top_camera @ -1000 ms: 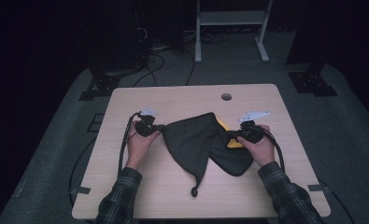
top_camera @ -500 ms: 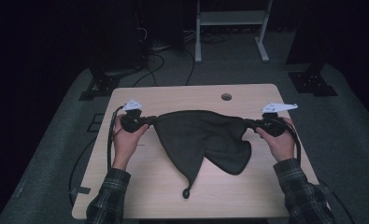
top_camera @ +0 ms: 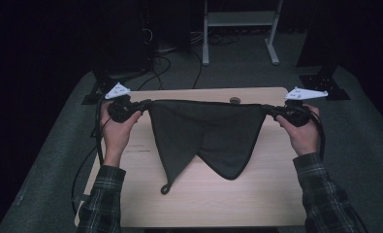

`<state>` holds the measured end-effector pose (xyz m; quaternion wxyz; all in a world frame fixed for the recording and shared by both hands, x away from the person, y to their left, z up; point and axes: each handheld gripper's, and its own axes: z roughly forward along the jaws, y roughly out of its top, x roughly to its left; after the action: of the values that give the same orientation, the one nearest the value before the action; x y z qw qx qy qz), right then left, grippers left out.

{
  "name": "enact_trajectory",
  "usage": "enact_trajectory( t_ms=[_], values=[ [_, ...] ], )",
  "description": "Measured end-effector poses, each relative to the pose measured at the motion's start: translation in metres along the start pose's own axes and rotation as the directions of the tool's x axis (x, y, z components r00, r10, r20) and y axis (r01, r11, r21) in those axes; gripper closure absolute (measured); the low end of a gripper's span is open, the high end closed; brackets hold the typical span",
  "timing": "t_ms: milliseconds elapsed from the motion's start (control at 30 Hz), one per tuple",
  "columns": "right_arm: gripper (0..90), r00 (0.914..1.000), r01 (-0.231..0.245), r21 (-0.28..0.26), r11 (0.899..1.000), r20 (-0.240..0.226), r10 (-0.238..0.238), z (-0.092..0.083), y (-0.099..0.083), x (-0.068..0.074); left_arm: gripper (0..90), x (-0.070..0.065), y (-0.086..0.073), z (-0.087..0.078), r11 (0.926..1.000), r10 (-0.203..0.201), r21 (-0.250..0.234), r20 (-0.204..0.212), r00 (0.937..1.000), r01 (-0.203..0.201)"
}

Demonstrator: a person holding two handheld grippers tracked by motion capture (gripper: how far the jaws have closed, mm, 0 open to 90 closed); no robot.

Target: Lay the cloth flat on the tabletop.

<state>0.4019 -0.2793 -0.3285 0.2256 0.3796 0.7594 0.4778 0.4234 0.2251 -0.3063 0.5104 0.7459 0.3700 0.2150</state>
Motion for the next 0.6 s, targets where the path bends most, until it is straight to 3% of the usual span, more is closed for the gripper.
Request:
enact_trajectory(
  t_ms=[133,267,400,467,600],
  values=[
    [86.2,0.9994,0.01,-0.019,1.0,0.034,-0.009,-0.001,0.024,-0.007,84.5,0.005,0.022,0.0,0.9994,0.012,-0.032,-0.026,0.9996,-0.013],
    [86.2,0.9964,0.038,-0.088,0.995,0.078,-0.031,-0.012,0.058,-0.007,84.7,0.006,0.049,-0.009,0.9949,0.029,-0.096,-0.043,0.9986,-0.033],
    [86.2,0.9936,0.064,-0.153,0.986,0.102,-0.049,-0.026,0.076,-0.003,84.6,0.0,0.066,-0.019,0.9882,0.056,-0.14,-0.053,0.9971,-0.063],
    [86.2,0.9932,0.072,-0.164,0.984,0.102,-0.056,-0.03,0.08,-0.003,84.7,-0.002,0.063,-0.017,0.9898,0.062,-0.126,-0.046,0.997,-0.067],
    [86.1,0.9951,0.046,-0.135,0.99,0.093,-0.034,-0.023,0.064,-0.008,84.6,0.0,0.043,-0.003,0.996,0.047,-0.074,-0.023,0.9986,-0.048]
  ],
)
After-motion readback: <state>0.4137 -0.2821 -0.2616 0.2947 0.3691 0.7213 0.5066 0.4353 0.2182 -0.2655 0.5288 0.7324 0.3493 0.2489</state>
